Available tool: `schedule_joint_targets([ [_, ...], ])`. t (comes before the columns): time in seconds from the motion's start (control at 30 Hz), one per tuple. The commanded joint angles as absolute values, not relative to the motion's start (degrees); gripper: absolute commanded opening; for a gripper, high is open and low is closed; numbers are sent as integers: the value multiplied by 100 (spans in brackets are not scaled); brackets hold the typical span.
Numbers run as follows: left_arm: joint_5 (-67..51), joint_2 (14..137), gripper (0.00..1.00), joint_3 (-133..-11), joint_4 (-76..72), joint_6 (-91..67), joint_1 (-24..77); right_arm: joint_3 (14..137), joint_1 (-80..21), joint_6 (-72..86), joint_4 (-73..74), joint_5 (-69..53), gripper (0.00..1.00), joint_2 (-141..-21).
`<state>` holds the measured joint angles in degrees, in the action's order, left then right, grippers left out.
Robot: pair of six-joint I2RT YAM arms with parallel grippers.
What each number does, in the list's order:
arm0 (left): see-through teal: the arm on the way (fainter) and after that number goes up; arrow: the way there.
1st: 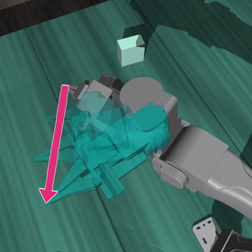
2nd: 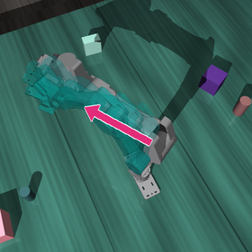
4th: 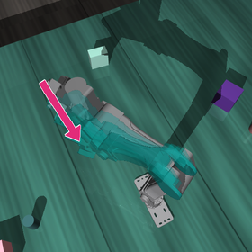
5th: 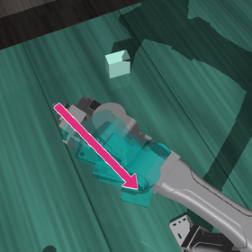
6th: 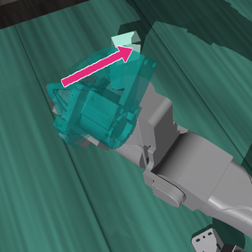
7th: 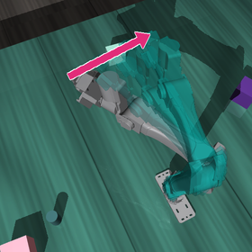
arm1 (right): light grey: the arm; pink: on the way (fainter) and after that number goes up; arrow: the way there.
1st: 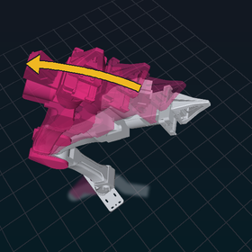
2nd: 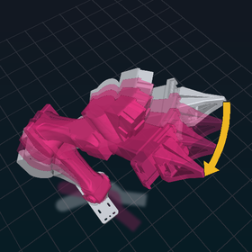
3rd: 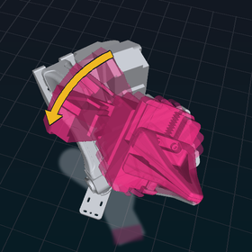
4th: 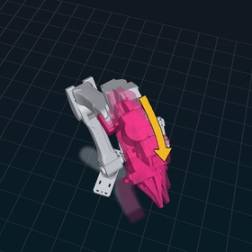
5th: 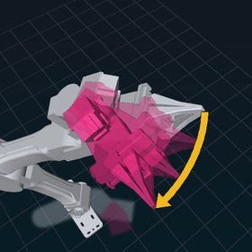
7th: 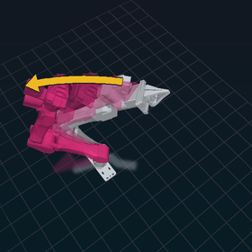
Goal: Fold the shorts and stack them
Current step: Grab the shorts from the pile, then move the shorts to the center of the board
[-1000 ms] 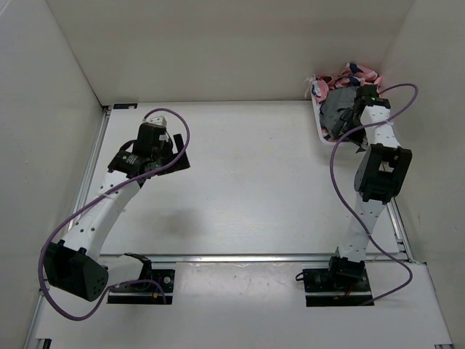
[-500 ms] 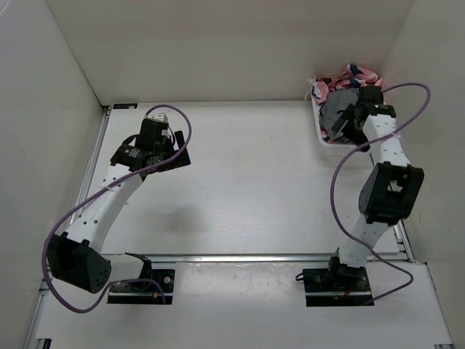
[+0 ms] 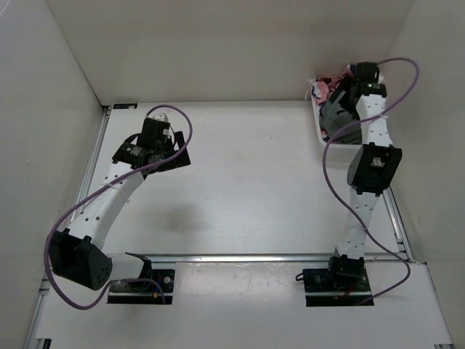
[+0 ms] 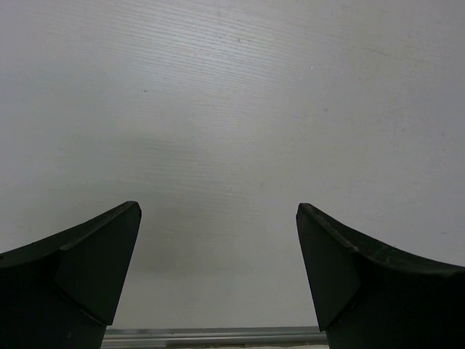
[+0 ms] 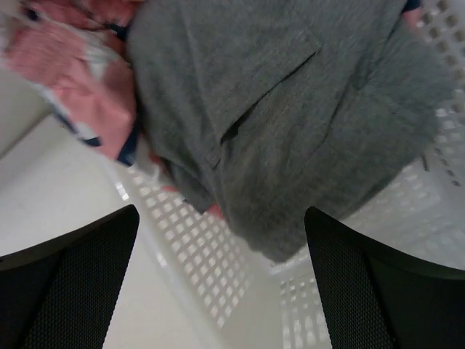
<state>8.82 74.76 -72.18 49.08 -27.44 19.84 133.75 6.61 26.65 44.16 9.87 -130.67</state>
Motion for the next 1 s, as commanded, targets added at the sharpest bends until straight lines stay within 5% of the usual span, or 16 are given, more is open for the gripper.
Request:
schedule_joint_targets([
  [0.0, 1063, 7374, 100, -7427, 4992, -2751, 1960, 13869, 791, 2716, 4878, 616, 99, -13656],
  [0.13, 1195, 7436, 100, -7488, 5106, -2751, 1960, 13800, 791, 2830, 4703, 615, 89, -13878],
  [0.23, 1195, 7488, 100, -7593, 5159, -2751, 1960, 13536, 791, 2935, 4562, 676, 45, -13774],
  [0.27, 1195, 7488, 100, -7594, 5159, -2751, 1960, 13413, 791, 2936, 4422, 764, 19, -13555],
  [0.33, 1195, 7488, 100, -7594, 5159, -2804, 1960, 13019, 791, 2936, 4246, 913, 1, -13247],
  [0.53, 1195, 7602, 100, -7787, 5159, -2804, 1960, 12954, 677, 2700, 4131, 1072, 0, -11719],
  [0.97, 494, 8209, 100, -9501, 5405, -2698, 845, 12974, -1018, 1495, 3401, -2108, 0, -9484],
])
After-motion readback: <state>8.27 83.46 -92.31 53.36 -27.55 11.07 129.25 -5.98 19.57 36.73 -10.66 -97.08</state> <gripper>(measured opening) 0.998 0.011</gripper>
